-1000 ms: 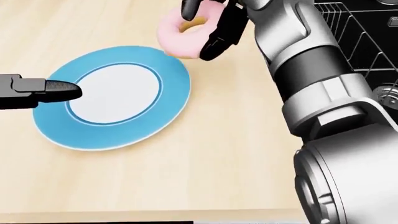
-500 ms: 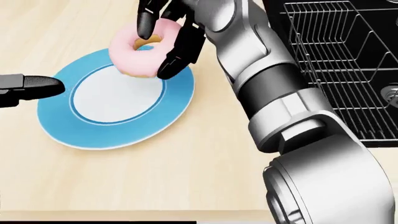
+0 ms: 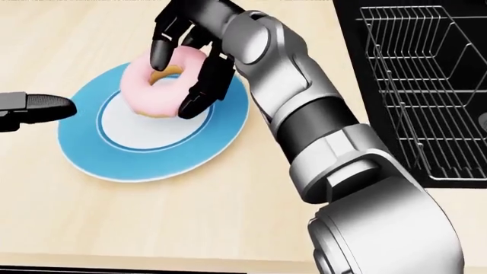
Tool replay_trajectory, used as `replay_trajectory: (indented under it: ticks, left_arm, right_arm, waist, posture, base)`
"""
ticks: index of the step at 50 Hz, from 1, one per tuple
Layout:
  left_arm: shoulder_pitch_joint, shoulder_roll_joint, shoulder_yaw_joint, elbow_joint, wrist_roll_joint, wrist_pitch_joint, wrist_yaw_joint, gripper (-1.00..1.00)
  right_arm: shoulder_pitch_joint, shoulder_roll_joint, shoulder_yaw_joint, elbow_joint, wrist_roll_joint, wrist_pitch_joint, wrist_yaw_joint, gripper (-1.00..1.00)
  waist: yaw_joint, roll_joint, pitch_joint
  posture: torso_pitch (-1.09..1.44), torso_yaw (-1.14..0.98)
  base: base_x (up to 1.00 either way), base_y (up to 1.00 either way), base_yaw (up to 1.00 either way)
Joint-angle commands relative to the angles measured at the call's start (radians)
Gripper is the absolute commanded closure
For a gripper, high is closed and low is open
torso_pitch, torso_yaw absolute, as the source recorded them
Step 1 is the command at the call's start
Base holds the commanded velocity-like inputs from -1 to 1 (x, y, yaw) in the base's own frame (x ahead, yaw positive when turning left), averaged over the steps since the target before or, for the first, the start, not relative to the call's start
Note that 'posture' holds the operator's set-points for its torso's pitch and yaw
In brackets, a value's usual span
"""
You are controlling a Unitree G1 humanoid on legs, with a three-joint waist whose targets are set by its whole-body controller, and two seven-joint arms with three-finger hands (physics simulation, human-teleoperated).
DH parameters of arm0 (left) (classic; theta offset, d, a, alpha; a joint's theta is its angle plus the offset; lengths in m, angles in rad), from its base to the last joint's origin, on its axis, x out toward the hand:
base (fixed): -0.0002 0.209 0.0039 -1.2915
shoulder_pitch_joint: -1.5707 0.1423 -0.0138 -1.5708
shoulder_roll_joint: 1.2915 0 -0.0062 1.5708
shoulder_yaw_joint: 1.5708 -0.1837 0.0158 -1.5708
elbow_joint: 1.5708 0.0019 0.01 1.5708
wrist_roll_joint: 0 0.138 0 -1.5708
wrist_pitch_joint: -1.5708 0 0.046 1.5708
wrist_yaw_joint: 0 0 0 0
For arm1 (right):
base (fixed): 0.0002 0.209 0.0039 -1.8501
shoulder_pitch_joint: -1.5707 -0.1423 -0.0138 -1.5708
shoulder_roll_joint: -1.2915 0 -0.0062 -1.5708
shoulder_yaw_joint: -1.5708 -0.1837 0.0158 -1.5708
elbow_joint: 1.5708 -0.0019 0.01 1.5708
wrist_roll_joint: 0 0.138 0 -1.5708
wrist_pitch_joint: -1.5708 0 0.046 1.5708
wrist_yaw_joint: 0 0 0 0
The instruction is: Place the pastries on the plates.
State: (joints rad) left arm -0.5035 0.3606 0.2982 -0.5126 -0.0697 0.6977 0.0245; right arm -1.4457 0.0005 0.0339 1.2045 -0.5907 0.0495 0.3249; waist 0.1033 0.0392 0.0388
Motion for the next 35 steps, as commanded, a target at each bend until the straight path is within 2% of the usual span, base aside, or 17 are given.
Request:
replay_trajectory:
  ticks: [1,4,7,10,14,15,27,35]
  left_arm:
    - [-0.021,0.013,0.011,-0.027,0.005,-0.03,0.003,-1.0]
    - [-0.022,0.012,0.012,-0.032,0.003,-0.026,0.004,-1.0]
    - [-0.017,0.01,0.013,-0.034,0.003,-0.028,0.006,-1.0]
    - [-0.017,0.01,0.013,-0.034,0.002,-0.028,0.006,-1.0]
    - [-0.014,0.009,0.015,-0.036,-0.001,-0.029,0.006,-1.0]
    - [-0.012,0.009,0.015,-0.036,0.0,-0.03,0.006,-1.0]
    - [-0.014,0.008,0.014,-0.034,-0.002,-0.031,0.01,-1.0]
    - [-0.031,0.015,0.005,-0.021,0.002,-0.028,0.009,-1.0]
  right_arm:
    - [-0.04,-0.007,-0.005,-0.043,0.008,-0.021,-0.01,0.42]
    - [-0.036,-0.008,-0.003,-0.044,0.004,-0.02,-0.009,0.32]
    - [-0.033,-0.007,-0.004,-0.048,0.006,-0.017,-0.005,-0.05]
    - [-0.031,-0.007,-0.003,-0.049,0.004,-0.019,-0.003,-0.25]
    - [-0.029,-0.008,-0.003,-0.047,0.004,-0.022,-0.005,-0.8]
    - [-0.029,-0.007,-0.003,-0.049,0.005,-0.021,-0.001,-1.0]
    - [-0.037,-0.011,-0.007,-0.055,0.015,-0.018,0.001,-1.0]
    - [-0.083,-0.038,-0.024,-0.107,0.048,0.023,0.013,-1.0]
  waist:
    - [0.001,0.007,-0.029]
    - [0.003,0.007,-0.03]
    - [0.005,0.006,-0.03]
    - [0.007,0.006,-0.03]
    - [0.008,0.006,-0.03]
    - [0.008,0.006,-0.03]
    - [0.01,0.007,-0.03]
    - [0.011,0.005,-0.028]
  posture:
    - [0.0,0.15]
    - [0.0,0.15]
    - [0.0,0.15]
    - [0.0,0.15]
    - [0.0,0.15]
    - [0.0,0.15]
    - [0.0,0.15]
    - [0.0,0.15]
  base:
    - [0.0,0.0,0.0]
    - [0.0,0.0,0.0]
    - [0.0,0.0,0.0]
    - [0.0,0.0,0.0]
    - [0.0,0.0,0.0]
    - [0.0,0.0,0.0]
    - [0.0,0.0,0.0]
    - [0.0,0.0,0.0]
